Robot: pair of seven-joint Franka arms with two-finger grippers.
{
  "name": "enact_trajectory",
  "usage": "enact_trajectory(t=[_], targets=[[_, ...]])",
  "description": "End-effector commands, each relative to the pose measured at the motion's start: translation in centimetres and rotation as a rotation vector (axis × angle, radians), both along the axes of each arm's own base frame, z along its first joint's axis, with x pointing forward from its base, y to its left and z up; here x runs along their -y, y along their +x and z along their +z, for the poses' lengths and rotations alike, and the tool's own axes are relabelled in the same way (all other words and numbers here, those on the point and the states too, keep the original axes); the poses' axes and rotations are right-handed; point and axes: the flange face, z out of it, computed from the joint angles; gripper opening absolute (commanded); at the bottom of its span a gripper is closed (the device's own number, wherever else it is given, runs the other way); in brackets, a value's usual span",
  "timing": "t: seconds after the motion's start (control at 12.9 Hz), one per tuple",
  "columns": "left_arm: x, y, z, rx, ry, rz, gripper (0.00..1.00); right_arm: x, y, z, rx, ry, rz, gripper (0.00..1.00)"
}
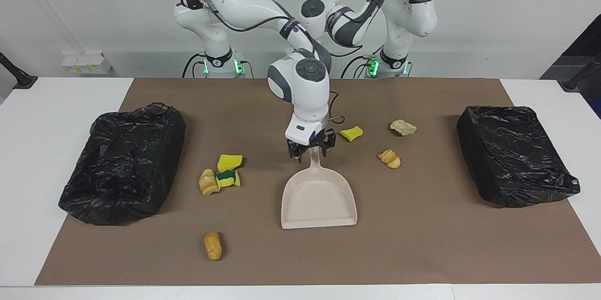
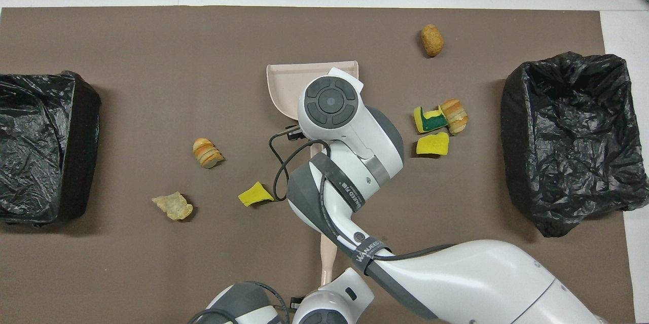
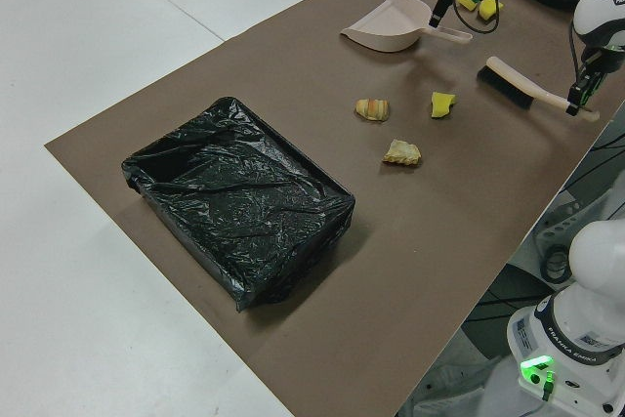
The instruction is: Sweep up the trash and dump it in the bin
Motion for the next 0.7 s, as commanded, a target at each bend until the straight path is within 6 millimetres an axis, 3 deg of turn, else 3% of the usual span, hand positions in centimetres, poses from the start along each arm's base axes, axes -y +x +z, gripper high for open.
enact_trajectory(t=[0.0, 0.16, 0.39, 0.47, 0.54, 0.62], targets=[[-0.8, -0.3, 0.5, -0.025, 0.008, 0.004, 0.0, -0.2, -0.5, -1.3, 0.013, -0.004, -0.025, 0.73], [-1.4, -0.3, 1.3, -0.043, 0.04, 0.008, 0.0, 0.0, -1.2, -2.3, -0.008, -0.02, -0.019, 0.67], [-3.1, 0.5, 3.7, -0.059, 0.109, 0.004, 0.0, 0.1, -1.4, -2.3, -0.027, -0.021, -0.038, 0.64], [-4.1, 0.6, 4.8, -0.062, 0.13, 0.004, 0.0, 0.1, -1.4, -2.2, -0.027, -0.02, -0.048, 0.38], [-5.5, 1.0, 5.7, -0.079, 0.157, 0.023, 0.0, 0.1, -1.4, -2.2, -0.03, -0.022, -0.059, 0.22], [-7.0, 1.6, 6.6, -0.082, 0.19, 0.036, 0.0, 0.1, -1.4, -2.2, -0.033, -0.024, -0.063, 0.18]])
